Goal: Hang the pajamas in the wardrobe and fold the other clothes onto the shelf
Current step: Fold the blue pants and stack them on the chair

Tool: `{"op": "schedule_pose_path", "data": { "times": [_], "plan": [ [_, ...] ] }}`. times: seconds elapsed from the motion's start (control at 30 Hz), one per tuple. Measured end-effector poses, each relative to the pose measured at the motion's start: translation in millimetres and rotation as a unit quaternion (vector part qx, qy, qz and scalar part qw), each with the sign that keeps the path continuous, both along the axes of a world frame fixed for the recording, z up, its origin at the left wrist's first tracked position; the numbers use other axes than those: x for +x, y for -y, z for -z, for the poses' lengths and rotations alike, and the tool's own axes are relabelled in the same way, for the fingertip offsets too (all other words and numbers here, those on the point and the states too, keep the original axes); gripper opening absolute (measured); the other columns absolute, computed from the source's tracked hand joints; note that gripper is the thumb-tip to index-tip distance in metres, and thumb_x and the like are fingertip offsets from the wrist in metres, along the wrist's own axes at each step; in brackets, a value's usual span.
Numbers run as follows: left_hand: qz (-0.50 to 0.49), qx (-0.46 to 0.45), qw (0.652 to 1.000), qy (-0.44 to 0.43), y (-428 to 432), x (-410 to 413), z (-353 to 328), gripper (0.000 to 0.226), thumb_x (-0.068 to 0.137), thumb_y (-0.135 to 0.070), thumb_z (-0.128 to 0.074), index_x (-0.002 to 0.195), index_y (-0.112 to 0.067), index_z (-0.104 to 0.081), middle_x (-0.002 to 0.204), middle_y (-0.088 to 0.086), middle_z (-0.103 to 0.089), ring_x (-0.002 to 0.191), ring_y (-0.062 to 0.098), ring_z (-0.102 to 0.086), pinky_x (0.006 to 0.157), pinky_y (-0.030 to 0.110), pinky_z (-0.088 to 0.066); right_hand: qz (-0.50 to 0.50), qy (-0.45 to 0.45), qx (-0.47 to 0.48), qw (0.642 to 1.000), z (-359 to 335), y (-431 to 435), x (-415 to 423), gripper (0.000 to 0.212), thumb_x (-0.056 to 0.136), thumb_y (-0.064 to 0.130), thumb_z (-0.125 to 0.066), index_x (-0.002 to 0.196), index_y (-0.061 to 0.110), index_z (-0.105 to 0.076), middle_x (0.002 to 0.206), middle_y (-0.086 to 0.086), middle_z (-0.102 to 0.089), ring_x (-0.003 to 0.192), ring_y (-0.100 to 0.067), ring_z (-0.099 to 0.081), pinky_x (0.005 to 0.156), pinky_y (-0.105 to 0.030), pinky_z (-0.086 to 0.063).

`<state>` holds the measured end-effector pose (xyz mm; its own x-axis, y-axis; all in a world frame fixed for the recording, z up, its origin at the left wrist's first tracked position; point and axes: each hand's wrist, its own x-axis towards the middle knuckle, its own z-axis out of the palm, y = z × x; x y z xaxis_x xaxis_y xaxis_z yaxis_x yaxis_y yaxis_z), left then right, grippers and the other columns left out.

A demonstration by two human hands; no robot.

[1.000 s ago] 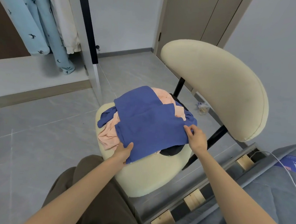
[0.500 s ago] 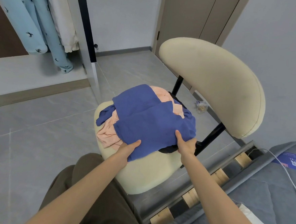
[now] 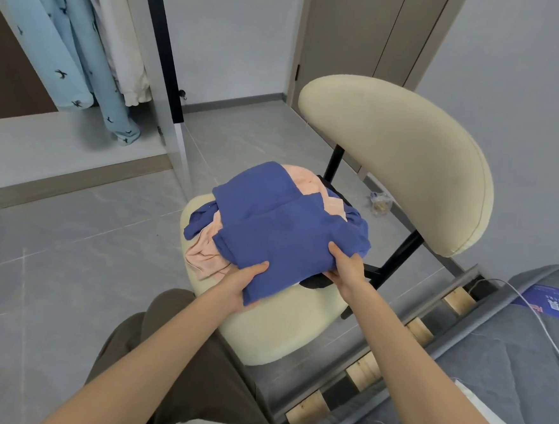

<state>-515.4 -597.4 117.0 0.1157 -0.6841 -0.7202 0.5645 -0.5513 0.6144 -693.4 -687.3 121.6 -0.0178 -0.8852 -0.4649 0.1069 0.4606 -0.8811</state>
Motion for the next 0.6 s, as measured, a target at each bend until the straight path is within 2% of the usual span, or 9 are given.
{"op": "schedule_pose_path", "data": {
  "times": [0.07, 0.13, 0.27, 0.37, 0.43, 0.5, 0.6],
  "plan": [
    [0.015, -0.014, 1.0, 0.0, -4.3, -4.1, -5.3, 0.015, 0.085, -0.019, -0.069, 0.096, -0.023, -0.059, 0.089, -0.007, -0.069, 0.073, 0.011, -0.067, 0.051, 0.023, -0.054, -0.004, -0.025, -0.031, 0.999, -4.8, -2.7, -3.1, 0.032, 0.097, 0.018, -0.054, 0.128, 0.021, -0.049, 0.118, -0.001, -0.059, 0.098, -0.022, -0.061, 0.064, -0.029, -0.054],
    [0.028, -0.02, 0.999, 0.007, -8.8, -11.1, -12.4, 0.018, 0.085, -0.018, -0.069, 0.1, -0.02, -0.059, 0.095, -0.004, -0.068, 0.077, 0.013, -0.066, 0.054, 0.024, -0.054, 0.004, -0.045, -0.059, 0.997, -10.6, -6.3, -5.4, 0.032, 0.097, 0.015, -0.051, 0.129, 0.02, -0.049, 0.119, -0.004, -0.059, 0.1, -0.025, -0.06, 0.069, -0.034, -0.055],
    [0.046, -0.011, 0.999, 0.0, -19.1, -31.1, -27.5, 0.017, 0.087, -0.017, -0.067, 0.1, -0.017, -0.057, 0.092, -0.001, -0.067, 0.075, 0.014, -0.064, 0.047, 0.022, -0.054, 0.033, -0.056, -0.09, 0.994, -22.3, -17.4, -17.1, 0.035, 0.097, 0.012, -0.046, 0.132, 0.017, -0.047, 0.118, -0.006, -0.059, 0.105, -0.027, -0.06, 0.072, -0.037, -0.055],
    [0.053, -0.011, 0.999, 0.001, -28.3, -47.0, -34.3, 0.017, 0.087, -0.015, -0.067, 0.1, -0.015, -0.057, 0.087, 0.0, -0.066, 0.072, 0.015, -0.063, 0.045, 0.023, -0.054, 0.063, -0.06, -0.096, 0.992, -27.0, -29.1, -32.8, 0.023, 0.096, 0.012, -0.047, 0.116, 0.021, -0.052, 0.107, -0.003, -0.061, 0.103, -0.027, -0.06, 0.07, -0.036, -0.055],
    [0.067, 0.0, 0.998, -0.01, -36.5, -58.3, -37.0, 0.018, 0.086, -0.015, -0.068, 0.1, -0.014, -0.057, 0.088, 0.0, -0.067, 0.071, 0.016, -0.063, 0.044, 0.024, -0.054, 0.077, -0.069, -0.099, 0.99, -27.9, -38.4, -45.3, 0.021, 0.094, 0.012, -0.048, 0.111, 0.023, -0.052, 0.107, -0.004, -0.061, 0.103, -0.028, -0.06, 0.08, -0.045, -0.055],
    [0.082, 0.022, 0.996, -0.03, -45.7, -70.0, -38.0, 0.021, 0.086, -0.015, -0.068, 0.103, -0.012, -0.058, 0.097, 0.004, -0.067, 0.072, 0.017, -0.064, 0.046, 0.028, -0.055, 0.098, -0.081, -0.097, 0.987, -27.5, -47.8, -57.7, 0.029, 0.093, 0.01, -0.049, 0.121, 0.017, -0.051, 0.118, -0.01, -0.06, 0.106, -0.03, -0.059, 0.089, -0.05, -0.053],
    [0.088, 0.041, 0.993, -0.074, -57.5, -81.4, -35.1, 0.021, 0.088, -0.014, -0.065, 0.108, -0.009, -0.059, 0.106, 0.008, -0.067, 0.076, 0.021, -0.064, 0.05, 0.034, -0.054, 0.135, -0.082, -0.093, 0.983, -25.8, -58.8, -71.5, 0.038, 0.091, 0.01, -0.052, 0.129, 0.01, -0.05, 0.123, -0.014, -0.059, 0.109, -0.033, -0.059, 0.088, -0.05, -0.053]
  ]
}}
